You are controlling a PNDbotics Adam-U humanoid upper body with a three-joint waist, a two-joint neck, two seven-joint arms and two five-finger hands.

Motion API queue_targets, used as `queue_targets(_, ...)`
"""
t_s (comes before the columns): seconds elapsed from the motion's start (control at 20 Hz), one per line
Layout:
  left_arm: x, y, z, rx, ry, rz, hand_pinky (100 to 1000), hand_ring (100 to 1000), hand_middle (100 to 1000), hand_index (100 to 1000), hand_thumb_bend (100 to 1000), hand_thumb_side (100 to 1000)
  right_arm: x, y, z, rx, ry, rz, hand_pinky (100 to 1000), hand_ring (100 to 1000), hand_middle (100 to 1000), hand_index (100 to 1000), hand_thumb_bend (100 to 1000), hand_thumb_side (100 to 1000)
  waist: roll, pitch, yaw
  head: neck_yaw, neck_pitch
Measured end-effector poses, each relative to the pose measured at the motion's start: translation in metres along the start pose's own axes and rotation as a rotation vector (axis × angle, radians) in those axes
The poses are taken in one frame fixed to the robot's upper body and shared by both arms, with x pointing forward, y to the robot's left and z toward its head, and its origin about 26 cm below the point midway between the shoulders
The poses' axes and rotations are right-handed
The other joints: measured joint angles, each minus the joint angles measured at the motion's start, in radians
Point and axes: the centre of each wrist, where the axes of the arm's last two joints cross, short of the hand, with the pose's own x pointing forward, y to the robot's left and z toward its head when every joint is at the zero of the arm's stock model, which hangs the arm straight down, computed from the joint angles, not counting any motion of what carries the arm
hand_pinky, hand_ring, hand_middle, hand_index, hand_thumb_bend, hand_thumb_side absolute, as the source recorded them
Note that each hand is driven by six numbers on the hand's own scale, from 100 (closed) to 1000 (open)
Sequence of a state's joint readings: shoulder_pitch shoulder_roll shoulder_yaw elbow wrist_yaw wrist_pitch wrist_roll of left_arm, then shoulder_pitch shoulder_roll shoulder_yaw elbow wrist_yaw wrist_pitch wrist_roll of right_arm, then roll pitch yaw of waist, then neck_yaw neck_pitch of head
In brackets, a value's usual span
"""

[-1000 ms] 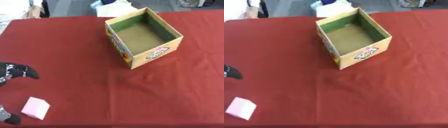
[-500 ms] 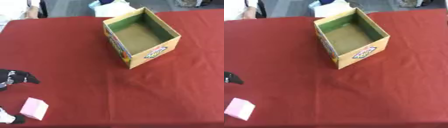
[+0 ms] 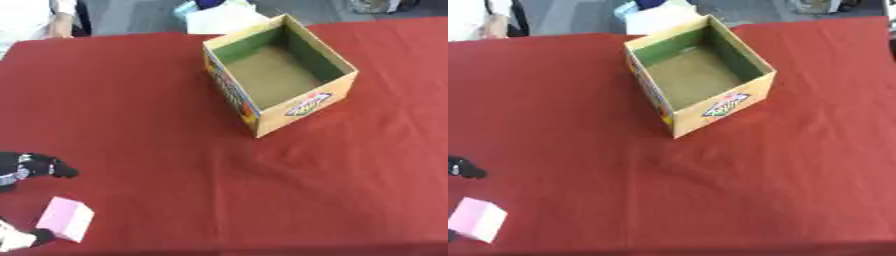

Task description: Pick up objects on the table and place them in the box.

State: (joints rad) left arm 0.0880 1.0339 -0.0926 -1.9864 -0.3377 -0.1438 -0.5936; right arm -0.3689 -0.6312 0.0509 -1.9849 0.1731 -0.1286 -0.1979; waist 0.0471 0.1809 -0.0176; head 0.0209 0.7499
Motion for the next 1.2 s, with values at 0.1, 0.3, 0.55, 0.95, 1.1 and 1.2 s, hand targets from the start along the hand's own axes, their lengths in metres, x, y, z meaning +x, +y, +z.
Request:
queue_targets(0.1,0.000,-0.001,-0.001,-0.008,0.012,-0.008,853,862,855,969,332,192,0.000,0.000,0.000,0.000,0.000,0.000,847,768,728,791,100,1000,0.000,0.001,-0.001,-0.002,0.000)
queue_targets(0.3,0.000,-0.001,-0.001,-0.012,0.032,-0.020,855,864,862,980,357,213,0.000,0.000,0.000,0.000,0.000,0.000,847,767,728,790,100,1000,0.001,0.002,-0.001,-0.006,0.000)
queue_targets(0.55,0.002,-0.003,-0.003,-0.041,0.040,-0.014,868,876,886,999,404,270,0.000,0.000,0.000,0.000,0.000,0.000,847,767,727,790,100,1000,0.003,0.004,-0.005,-0.006,0.000)
queue_targets(0.95,0.005,-0.001,-0.007,-0.074,0.088,-0.057,865,877,896,1000,477,288,0.000,0.001,0.000,0.004,0.000,-0.003,848,767,727,789,100,1000,0.006,0.004,-0.013,-0.005,0.000)
queue_targets(1.1,0.007,0.001,-0.009,-0.068,0.106,-0.068,858,872,884,997,462,283,0.000,0.001,0.000,0.005,0.001,-0.003,848,767,726,789,100,1000,0.006,0.006,-0.018,-0.005,0.000)
queue_targets(1.2,0.008,0.002,-0.012,-0.070,0.108,-0.069,853,869,881,993,449,289,0.000,0.001,0.000,0.005,0.001,-0.004,849,767,726,789,100,1000,0.006,0.007,-0.020,-0.003,0.000)
